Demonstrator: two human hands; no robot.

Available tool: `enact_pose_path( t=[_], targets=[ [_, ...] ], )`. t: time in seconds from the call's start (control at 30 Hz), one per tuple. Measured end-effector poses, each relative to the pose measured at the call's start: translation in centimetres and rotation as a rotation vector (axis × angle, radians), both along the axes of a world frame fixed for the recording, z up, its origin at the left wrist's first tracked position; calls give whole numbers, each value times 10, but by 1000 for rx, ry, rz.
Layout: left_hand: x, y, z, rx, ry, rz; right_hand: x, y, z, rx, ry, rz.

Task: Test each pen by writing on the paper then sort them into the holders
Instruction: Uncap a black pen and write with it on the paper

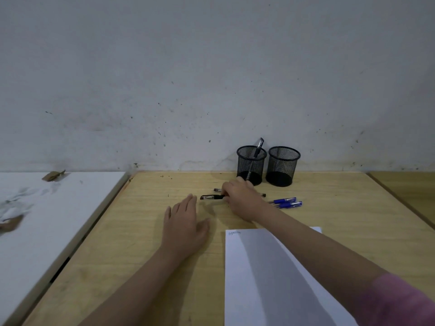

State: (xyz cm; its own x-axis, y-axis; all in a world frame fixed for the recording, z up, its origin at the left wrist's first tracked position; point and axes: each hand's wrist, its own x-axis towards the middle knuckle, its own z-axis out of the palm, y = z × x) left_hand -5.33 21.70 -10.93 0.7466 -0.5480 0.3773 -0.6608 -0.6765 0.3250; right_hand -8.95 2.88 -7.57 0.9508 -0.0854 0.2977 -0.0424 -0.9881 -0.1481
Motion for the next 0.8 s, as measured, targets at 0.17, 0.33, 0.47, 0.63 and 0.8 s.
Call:
enact_pose_path(
  t=[0.17,0.33,0.47,0.63,0.8],
  targets=[
    [-13,-2,14,-225,-206,-72,-39,8,13,-92,-189,107],
    [-37,-13,36,-382,-142,-172,-79,10,20,-132,-464,26],
    [-57,-20,44,-540,-59,-191,-104,19,19,66,-844,-224],
    [-83,-28,58,-644,20,-241,-122,54,20,1030,-698,-313],
    [-97,-34,67,-654,85,-273,-120,55,46,1376,-539,-351]
  ],
)
